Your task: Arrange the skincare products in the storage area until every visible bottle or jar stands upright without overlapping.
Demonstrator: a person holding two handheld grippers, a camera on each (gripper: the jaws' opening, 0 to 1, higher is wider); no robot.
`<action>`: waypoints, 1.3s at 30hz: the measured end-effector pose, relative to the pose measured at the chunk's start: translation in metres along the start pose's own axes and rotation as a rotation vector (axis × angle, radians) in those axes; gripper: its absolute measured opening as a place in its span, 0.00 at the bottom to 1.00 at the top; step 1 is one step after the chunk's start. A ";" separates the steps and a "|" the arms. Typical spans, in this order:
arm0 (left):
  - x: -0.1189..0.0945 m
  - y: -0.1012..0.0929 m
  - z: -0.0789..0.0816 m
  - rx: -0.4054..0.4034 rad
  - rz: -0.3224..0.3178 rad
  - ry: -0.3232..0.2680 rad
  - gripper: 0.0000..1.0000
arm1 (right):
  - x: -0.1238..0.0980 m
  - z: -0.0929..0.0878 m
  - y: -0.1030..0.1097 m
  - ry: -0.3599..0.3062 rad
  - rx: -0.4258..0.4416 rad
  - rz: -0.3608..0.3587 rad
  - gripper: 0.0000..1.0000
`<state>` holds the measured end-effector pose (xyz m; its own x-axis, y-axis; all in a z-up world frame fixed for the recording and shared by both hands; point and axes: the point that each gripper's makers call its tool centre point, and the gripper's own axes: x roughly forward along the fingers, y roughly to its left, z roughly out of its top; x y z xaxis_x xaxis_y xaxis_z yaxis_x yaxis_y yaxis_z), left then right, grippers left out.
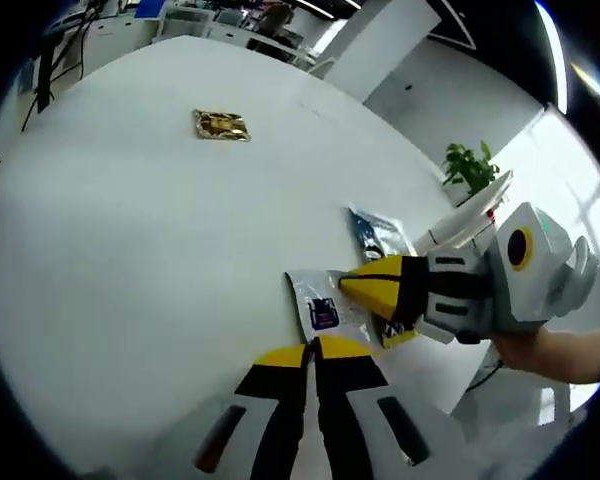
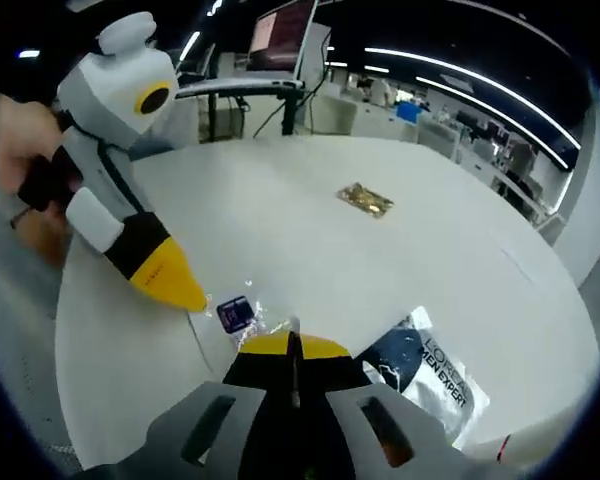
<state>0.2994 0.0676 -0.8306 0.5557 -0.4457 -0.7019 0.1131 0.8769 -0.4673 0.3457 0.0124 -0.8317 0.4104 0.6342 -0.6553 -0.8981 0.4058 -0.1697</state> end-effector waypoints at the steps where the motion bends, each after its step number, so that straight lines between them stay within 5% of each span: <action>1: -0.005 -0.003 0.003 0.026 -0.003 0.000 0.00 | 0.000 0.000 0.000 0.000 0.002 -0.001 0.01; 6: -0.008 -0.016 0.020 0.199 -0.040 -0.050 0.03 | 0.000 0.000 0.000 -0.001 -0.001 -0.001 0.01; 11: 0.011 -0.037 0.026 0.481 -0.059 -0.068 0.15 | 0.001 -0.001 -0.001 0.002 -0.013 -0.001 0.01; 17: 0.032 -0.033 0.016 0.731 0.004 -0.006 0.18 | 0.000 -0.001 0.000 0.006 -0.019 0.000 0.01; 18: 0.034 -0.035 0.022 0.719 -0.011 -0.053 0.18 | 0.000 -0.001 0.000 0.006 -0.022 -0.001 0.01; 39: 0.034 -0.031 0.020 0.713 -0.001 -0.009 0.18 | -0.015 0.016 -0.023 -0.061 -0.043 -0.052 0.14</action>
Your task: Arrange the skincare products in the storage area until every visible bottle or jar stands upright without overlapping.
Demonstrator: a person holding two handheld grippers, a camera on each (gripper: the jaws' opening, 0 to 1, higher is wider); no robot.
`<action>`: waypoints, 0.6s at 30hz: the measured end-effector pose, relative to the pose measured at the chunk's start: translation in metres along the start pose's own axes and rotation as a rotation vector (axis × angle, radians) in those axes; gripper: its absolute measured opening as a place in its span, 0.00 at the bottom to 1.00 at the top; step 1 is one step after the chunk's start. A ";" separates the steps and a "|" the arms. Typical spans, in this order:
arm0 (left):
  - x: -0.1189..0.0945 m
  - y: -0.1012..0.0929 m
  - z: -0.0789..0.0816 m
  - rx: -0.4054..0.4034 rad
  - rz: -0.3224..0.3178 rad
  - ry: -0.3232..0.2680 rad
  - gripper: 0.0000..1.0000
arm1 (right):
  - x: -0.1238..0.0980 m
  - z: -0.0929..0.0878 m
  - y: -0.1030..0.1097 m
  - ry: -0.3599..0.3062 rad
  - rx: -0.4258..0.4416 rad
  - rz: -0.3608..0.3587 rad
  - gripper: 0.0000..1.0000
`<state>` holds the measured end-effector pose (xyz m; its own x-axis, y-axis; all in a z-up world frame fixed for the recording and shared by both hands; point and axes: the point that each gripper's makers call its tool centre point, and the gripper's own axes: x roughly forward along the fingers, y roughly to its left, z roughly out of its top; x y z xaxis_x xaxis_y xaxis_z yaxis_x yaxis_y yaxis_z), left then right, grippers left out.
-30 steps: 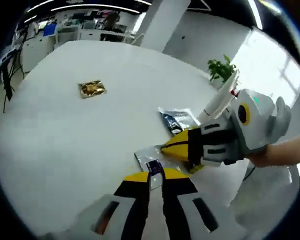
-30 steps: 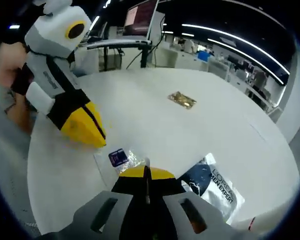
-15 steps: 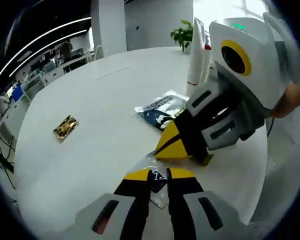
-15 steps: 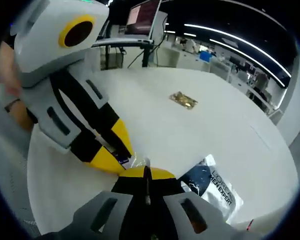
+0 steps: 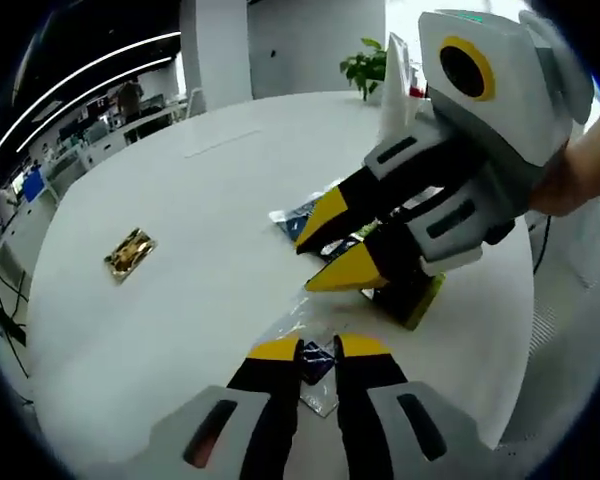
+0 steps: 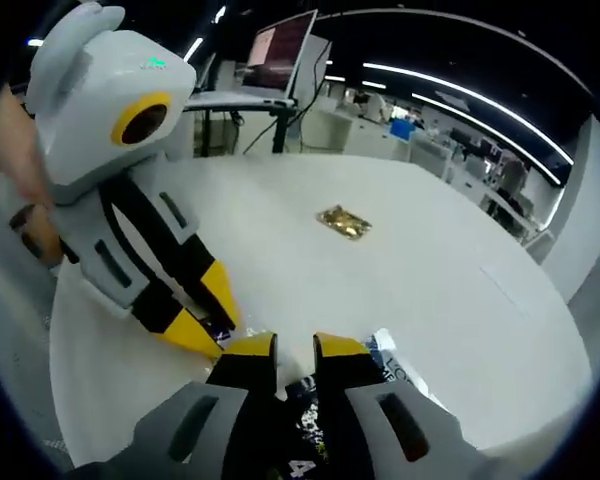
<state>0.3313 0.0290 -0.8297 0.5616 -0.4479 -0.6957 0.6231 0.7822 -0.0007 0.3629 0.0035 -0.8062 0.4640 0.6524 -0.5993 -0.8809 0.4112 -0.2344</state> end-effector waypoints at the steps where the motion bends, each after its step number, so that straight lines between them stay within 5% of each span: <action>1: 0.000 0.001 0.000 -0.001 0.001 -0.001 0.19 | -0.001 0.000 0.000 0.000 0.001 -0.002 0.15; 18: -0.011 0.003 0.002 -0.019 0.029 -0.006 0.25 | -0.014 0.002 0.000 -0.012 -0.003 -0.013 0.19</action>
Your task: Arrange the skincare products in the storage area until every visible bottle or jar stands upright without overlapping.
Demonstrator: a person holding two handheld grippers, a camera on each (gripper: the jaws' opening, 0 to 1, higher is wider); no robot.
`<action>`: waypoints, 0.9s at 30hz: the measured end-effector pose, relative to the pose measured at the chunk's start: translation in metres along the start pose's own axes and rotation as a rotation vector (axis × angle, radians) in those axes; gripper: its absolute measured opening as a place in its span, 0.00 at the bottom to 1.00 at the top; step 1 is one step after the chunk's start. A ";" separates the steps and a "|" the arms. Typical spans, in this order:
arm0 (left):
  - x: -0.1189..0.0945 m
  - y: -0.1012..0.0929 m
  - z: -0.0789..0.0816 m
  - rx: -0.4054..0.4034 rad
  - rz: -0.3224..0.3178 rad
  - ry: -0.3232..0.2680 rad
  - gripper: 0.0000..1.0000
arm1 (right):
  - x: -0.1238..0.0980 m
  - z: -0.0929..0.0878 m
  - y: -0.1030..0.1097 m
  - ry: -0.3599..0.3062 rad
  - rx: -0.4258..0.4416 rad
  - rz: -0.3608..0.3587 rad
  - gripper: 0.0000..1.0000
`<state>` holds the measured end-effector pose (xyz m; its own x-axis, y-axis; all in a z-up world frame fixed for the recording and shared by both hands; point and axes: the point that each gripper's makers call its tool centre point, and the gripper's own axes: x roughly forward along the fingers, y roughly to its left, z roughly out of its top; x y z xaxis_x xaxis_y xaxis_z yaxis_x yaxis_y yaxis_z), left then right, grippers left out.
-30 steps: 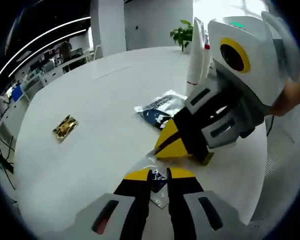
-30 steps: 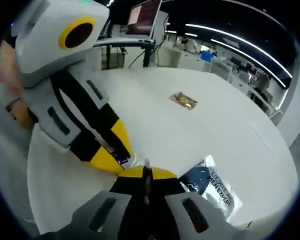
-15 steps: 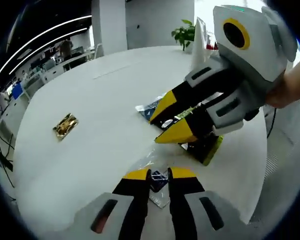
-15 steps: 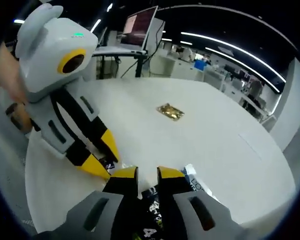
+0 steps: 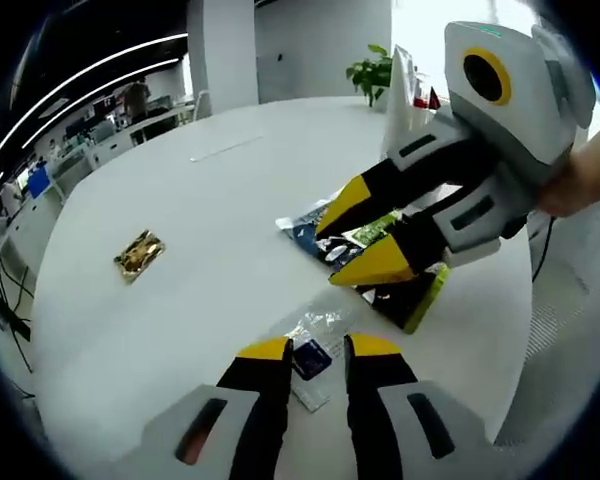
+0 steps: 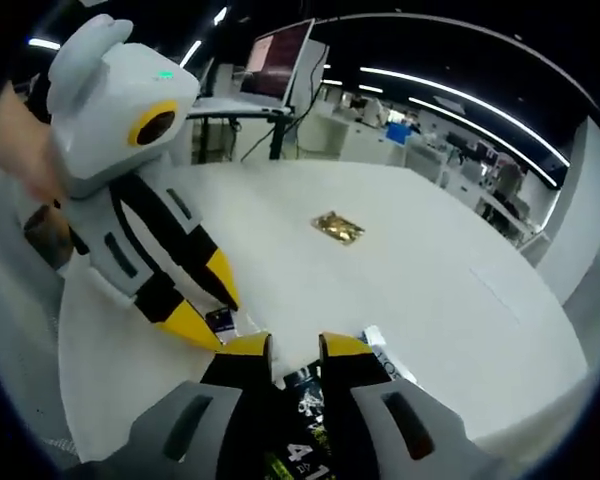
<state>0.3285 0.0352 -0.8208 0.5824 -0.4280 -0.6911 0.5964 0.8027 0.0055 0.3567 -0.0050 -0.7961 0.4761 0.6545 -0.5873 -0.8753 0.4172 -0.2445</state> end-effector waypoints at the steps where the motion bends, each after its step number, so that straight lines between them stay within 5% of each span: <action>1: 0.000 0.001 -0.001 -0.004 0.004 0.003 0.26 | -0.001 0.000 0.001 0.001 -0.002 0.001 0.20; 11: -0.013 0.010 -0.006 -0.058 0.031 0.008 0.37 | -0.018 -0.004 0.006 0.007 0.008 -0.002 0.33; 27: -0.041 -0.003 -0.003 -0.121 0.025 -0.004 0.60 | -0.067 0.003 0.019 -0.033 0.030 -0.013 0.54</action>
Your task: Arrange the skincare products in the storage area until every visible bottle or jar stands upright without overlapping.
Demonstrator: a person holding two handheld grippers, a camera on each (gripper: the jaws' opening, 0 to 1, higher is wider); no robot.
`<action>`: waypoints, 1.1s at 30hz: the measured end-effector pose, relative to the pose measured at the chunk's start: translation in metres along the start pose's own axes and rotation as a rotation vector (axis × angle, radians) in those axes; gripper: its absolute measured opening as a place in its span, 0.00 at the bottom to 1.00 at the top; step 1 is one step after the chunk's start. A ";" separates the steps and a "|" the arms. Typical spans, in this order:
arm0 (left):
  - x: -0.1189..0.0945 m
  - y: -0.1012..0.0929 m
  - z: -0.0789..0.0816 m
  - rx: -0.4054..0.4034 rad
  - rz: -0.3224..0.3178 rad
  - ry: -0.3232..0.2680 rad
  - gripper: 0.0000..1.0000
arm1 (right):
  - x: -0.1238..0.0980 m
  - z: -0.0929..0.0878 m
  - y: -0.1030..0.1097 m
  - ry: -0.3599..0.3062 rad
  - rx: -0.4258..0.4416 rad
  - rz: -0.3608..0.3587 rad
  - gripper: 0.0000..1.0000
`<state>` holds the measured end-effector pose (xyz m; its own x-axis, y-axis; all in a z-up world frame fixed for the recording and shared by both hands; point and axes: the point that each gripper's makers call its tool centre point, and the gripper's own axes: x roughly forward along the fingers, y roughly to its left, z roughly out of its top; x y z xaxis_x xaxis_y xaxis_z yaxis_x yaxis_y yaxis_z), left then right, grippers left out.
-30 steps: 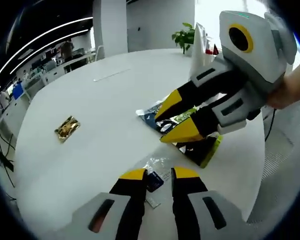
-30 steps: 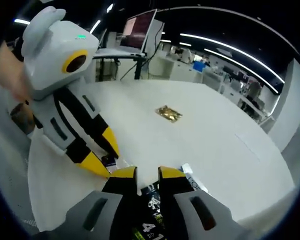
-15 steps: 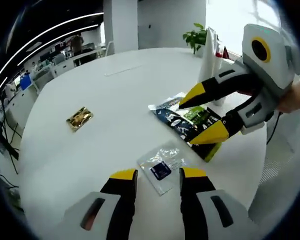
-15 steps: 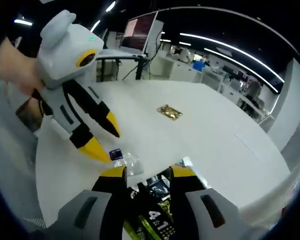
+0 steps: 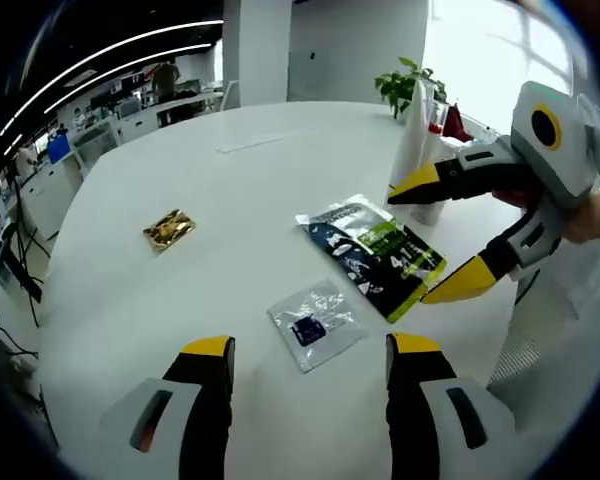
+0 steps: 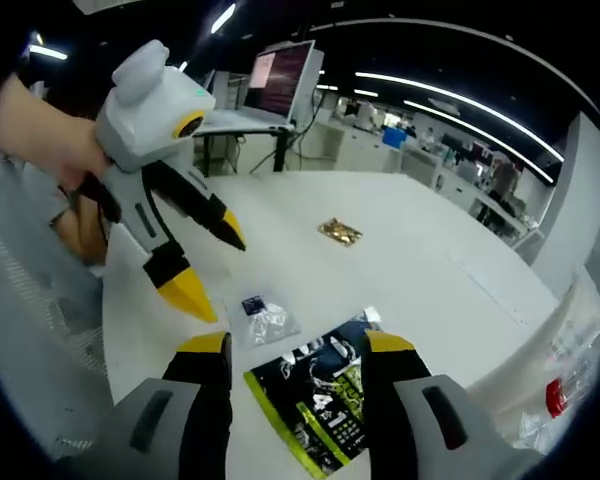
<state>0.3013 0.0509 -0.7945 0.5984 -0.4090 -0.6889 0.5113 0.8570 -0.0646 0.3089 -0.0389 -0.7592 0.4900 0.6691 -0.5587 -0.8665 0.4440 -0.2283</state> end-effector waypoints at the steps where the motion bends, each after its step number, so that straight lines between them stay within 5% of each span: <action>1: -0.004 -0.002 0.002 0.005 -0.004 -0.004 0.62 | -0.003 0.000 0.000 -0.002 0.000 -0.001 0.56; 10: -0.025 -0.020 0.007 -0.024 -0.018 -0.022 0.71 | -0.037 -0.012 -0.001 -0.006 0.063 -0.021 0.68; 33: -0.076 -0.024 -0.020 -0.174 0.024 -0.050 0.85 | -0.111 -0.036 -0.022 -0.021 0.244 -0.115 0.91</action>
<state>0.2313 0.0673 -0.7551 0.6414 -0.3996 -0.6550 0.3852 0.9060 -0.1755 0.2700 -0.1438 -0.7212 0.5883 0.6166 -0.5232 -0.7572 0.6471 -0.0888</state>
